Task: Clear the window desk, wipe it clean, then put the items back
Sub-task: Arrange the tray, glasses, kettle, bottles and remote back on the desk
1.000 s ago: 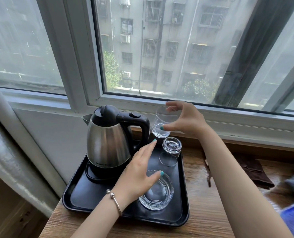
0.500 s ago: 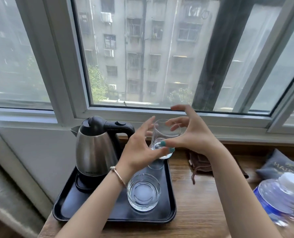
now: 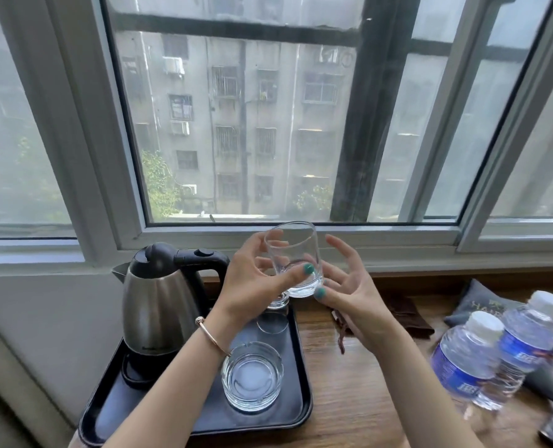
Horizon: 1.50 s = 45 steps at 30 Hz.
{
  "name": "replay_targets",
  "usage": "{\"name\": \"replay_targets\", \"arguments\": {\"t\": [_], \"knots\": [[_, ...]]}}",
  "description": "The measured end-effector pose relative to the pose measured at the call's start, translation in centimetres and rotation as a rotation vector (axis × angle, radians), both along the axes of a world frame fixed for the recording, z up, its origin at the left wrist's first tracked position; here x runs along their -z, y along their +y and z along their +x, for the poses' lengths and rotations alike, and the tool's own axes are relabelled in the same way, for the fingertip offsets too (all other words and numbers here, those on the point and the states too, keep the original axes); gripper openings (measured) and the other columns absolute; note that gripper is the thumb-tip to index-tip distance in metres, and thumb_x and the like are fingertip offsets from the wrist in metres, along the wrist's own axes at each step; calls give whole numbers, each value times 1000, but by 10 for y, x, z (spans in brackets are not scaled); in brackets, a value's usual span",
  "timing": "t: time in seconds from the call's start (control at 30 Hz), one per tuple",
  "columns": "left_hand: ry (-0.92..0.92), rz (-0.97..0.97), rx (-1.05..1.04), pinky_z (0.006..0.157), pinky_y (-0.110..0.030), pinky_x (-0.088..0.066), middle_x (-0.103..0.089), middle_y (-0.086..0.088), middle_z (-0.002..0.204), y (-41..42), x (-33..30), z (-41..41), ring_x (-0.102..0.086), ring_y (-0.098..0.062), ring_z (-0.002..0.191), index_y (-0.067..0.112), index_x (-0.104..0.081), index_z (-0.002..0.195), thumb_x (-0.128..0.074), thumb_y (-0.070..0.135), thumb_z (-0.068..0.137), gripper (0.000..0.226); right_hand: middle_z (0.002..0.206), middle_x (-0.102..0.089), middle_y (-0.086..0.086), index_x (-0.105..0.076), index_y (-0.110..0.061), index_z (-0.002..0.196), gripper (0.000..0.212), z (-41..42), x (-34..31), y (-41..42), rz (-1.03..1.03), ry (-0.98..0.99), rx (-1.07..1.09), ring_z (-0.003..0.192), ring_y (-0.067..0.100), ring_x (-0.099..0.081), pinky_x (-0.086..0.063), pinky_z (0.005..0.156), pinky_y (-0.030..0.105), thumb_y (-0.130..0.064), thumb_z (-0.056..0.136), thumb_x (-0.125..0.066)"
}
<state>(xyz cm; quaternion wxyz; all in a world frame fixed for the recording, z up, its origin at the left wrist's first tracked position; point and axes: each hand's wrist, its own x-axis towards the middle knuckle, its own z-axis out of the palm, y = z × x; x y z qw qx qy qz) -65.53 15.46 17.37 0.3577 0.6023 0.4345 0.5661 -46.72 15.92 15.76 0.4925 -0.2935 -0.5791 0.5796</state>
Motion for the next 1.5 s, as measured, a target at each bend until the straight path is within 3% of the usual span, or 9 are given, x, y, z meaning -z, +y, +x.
{"name": "replay_targets", "arguments": {"t": [0.13, 0.37, 0.47, 0.57, 0.77, 0.93, 1.07, 1.27, 1.5], "knots": [[-36, 4, 30, 87, -43, -56, -69, 1, 112, -3, -10, 4, -70, -19, 97, 33, -58, 117, -88, 52, 50, 76, 121, -68, 20, -44, -26, 134, 74, -16, 8, -6, 8, 69, 37, 112, 34, -66, -55, 91, 37, -4, 73, -79], [-176, -59, 121, 78, -27, -58, -68, -3, 116, -11, -11, 1, -71, -17, 96, 25, -58, 116, -89, 38, 54, 71, 114, -68, 25, -54, -21, 118, 63, -23, 8, -8, -3, 228, 101, 98, 35, -69, -57, 87, 43, -7, 64, -84], [-190, -115, 234, 86, -29, -56, -65, -2, 122, -12, -9, -10, -67, -17, 106, 23, -53, 126, -90, 51, 47, 92, 109, -70, 25, -65, -25, 110, 59, -21, 5, -9, 32, 213, 138, 94, 36, -71, -58, 80, 39, -9, 58, -88], [-34, -76, 224, 90, -20, -50, -53, 9, 134, -11, -10, -21, -55, -4, 121, 32, -37, 142, -88, 54, 48, 109, 109, -70, 27, -69, -28, 108, 65, -14, 0, -8, 52, 144, 179, 94, 38, -72, -58, 80, 39, -22, 50, -97], [433, 59, 212, 112, -30, -34, -55, 15, 132, -9, -25, -31, -44, 7, 127, 42, -43, 136, -87, 35, 63, 86, 102, -72, 19, -74, -33, 108, 58, 6, -14, -9, 86, -39, 188, 90, 36, -73, -58, 80, 36, -11, 56, -89], [515, 112, 109, 96, -29, -48, -65, 14, 110, -9, -21, -33, -60, 2, 105, 40, -57, 114, -92, 35, 52, 71, 96, -73, 11, -73, -35, 112, 63, 13, -13, -16, 33, -99, 154, 93, 37, -71, -57, 70, 30, -10, 57, -88], [413, 115, 71, 81, -15, -50, -67, 16, 106, -12, -11, -28, -64, 1, 99, 42, -58, 110, -91, 48, 44, 74, 109, -70, 18, -67, -38, 122, 72, 14, -12, -17, 21, -87, 190, 98, 35, -71, -58, 81, 34, -16, 57, -90], [22, 22, 15, 76, -18, -53, -72, 9, 103, -16, 8, -13, -69, -10, 94, 31, -62, 106, -94, 33, 38, 74, 127, -65, 13, -58, -30, 132, 96, 2, -11, -16, 2, 13, 234, 118, 25, -63, -46, 107, 47, -48, 45, -95], [-242, -65, 50, 80, -28, -56, -70, -3, 111, -22, 26, 1, -68, -20, 102, 21, -59, 109, -91, 32, 39, 78, 112, -71, 18, -65, -21, 120, 82, -16, -9, -20, 8, 121, 279, 110, 33, -67, -49, 103, 49, -46, 48, -96]]}}
